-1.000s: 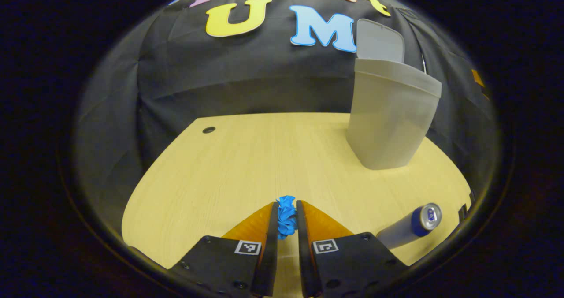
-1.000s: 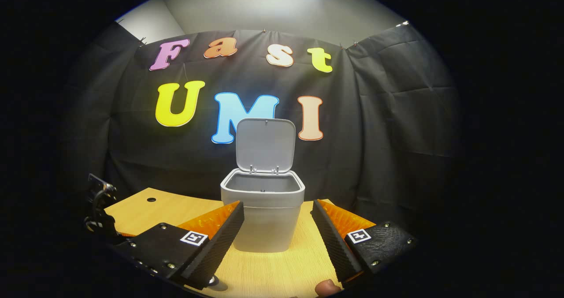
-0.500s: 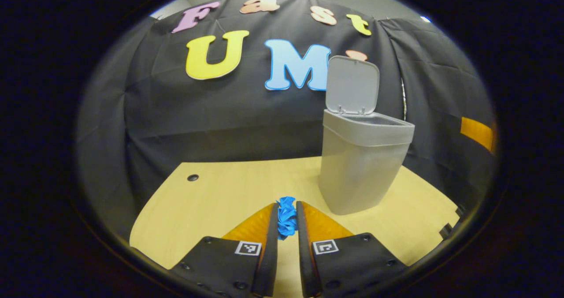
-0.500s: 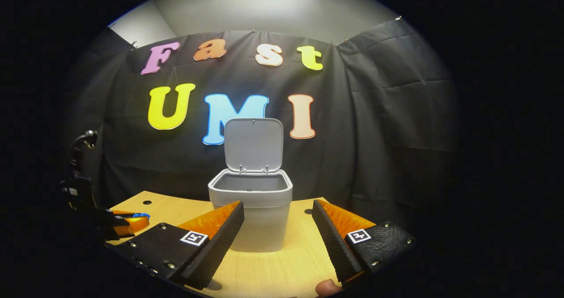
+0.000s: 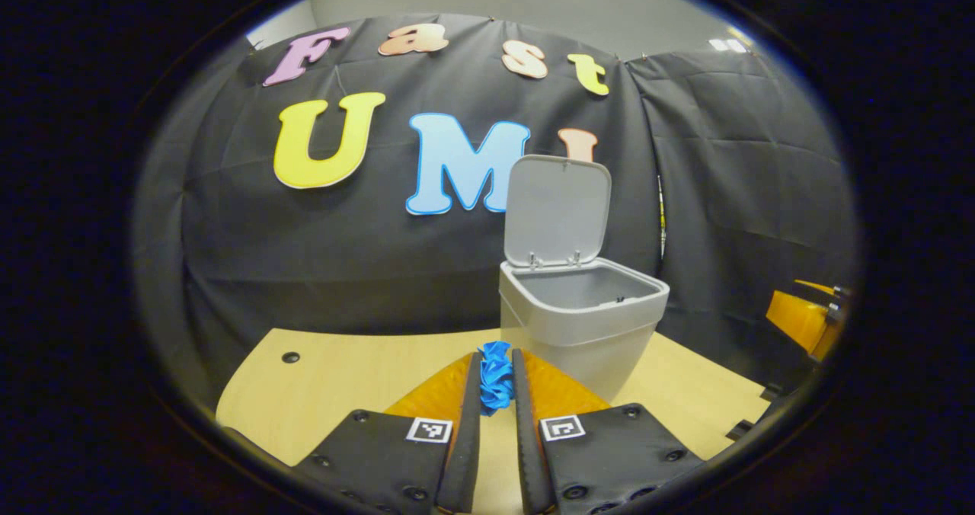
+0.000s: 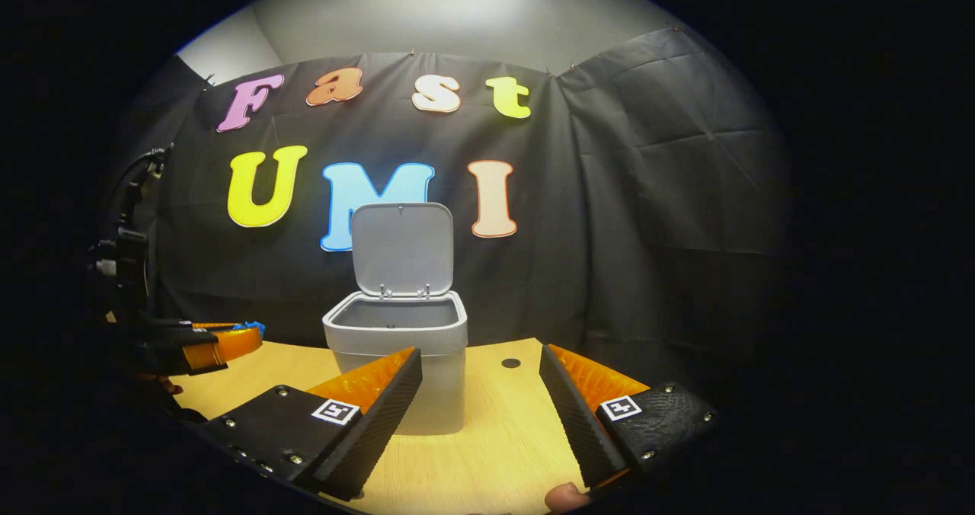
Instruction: Press the lid of the desktop garbage bin to open it, pick up the crumpled paper on the desktop and throw it into the bin, then pick up the pop can on the desktop and drop it into the bin, and finally close the garbage bin lid.
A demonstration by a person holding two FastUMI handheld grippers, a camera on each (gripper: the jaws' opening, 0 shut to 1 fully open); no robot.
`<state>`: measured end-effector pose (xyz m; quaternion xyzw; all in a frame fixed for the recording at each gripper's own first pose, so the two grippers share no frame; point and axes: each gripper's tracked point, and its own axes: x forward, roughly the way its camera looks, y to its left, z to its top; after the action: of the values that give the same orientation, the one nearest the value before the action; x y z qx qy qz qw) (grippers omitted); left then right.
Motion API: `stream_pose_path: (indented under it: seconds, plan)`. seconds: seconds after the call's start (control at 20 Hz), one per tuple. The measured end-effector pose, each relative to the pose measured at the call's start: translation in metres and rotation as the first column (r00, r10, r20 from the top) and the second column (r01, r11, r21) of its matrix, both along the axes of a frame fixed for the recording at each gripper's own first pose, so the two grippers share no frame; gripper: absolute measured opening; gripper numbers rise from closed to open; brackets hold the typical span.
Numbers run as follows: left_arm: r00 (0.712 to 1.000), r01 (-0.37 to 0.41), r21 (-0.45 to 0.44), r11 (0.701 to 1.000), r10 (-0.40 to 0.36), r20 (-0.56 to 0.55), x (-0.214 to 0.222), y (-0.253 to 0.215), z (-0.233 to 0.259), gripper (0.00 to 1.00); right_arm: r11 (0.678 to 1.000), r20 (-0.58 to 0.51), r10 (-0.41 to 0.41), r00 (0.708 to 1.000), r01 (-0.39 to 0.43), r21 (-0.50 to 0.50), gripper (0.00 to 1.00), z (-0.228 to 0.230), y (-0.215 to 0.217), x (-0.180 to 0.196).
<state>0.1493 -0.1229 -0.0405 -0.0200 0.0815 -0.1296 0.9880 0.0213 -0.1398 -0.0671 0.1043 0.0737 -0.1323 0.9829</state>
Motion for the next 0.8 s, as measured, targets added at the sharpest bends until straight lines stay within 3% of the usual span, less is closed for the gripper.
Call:
stream_pose_path:
  seconds: [0.2,0.3,0.35,0.4,0.45,0.55,0.6,0.65,0.7,0.75,0.8]
  plan:
    - [0.998,0.031,-0.025,0.999,-0.03,0.056,0.017,-0.025,0.032,0.36,0.999,-0.011,-0.04,0.999,0.04,-0.003,0.99,-0.003,-0.016,-0.008]
    - [0.995,0.05,-0.008,0.999,-0.049,0.091,0.026,-0.035,0.047,0.28,0.998,-0.018,-0.057,0.998,0.057,-0.007,0.99,-0.005,-0.023,-0.011]
    - [0.992,0.059,0.003,0.998,-0.059,0.107,0.032,-0.041,0.053,0.36,0.998,-0.022,-0.065,0.998,0.065,-0.007,0.99,-0.006,-0.026,-0.013]
    - [0.99,0.069,0.012,0.998,-0.07,0.121,0.039,-0.047,0.059,0.36,0.997,-0.024,-0.073,0.997,0.072,-0.007,0.99,-0.007,-0.029,-0.015]
    - [0.988,0.079,0.02,0.997,-0.081,0.131,0.047,-0.054,0.065,0.28,0.997,-0.027,-0.081,0.996,0.08,-0.006,0.99,-0.007,-0.031,-0.017]
    - [0.985,0.093,0.028,0.995,-0.096,0.146,0.061,-0.066,0.069,0.28,0.995,-0.034,-0.097,0.995,0.096,-0.008,0.99,-0.009,-0.035,-0.02]
    - [0.983,0.1,0.027,0.995,-0.103,0.152,0.067,-0.071,0.071,0.36,0.995,-0.039,-0.104,0.994,0.104,-0.01,0.99,-0.011,-0.038,-0.023]
    - [0.982,0.109,0.026,0.994,-0.112,0.153,0.074,-0.078,0.07,0.28,0.994,-0.044,-0.111,0.993,0.111,-0.012,0.99,-0.013,-0.04,-0.024]
    - [0.981,0.118,0.025,0.993,-0.12,0.149,0.08,-0.084,0.068,0.28,0.993,-0.05,-0.119,0.992,0.118,-0.017,0.99,-0.014,-0.042,-0.026]
    - [0.982,0.127,0.025,0.992,-0.129,0.138,0.086,-0.091,0.065,0.36,0.992,-0.055,-0.125,0.991,0.124,-0.021,0.99,-0.014,-0.044,-0.029]
    - [0.982,0.131,0.026,0.991,-0.133,0.13,0.093,-0.096,0.061,0.36,0.991,-0.059,-0.132,0.989,0.131,-0.024,0.99,-0.016,-0.046,-0.03]
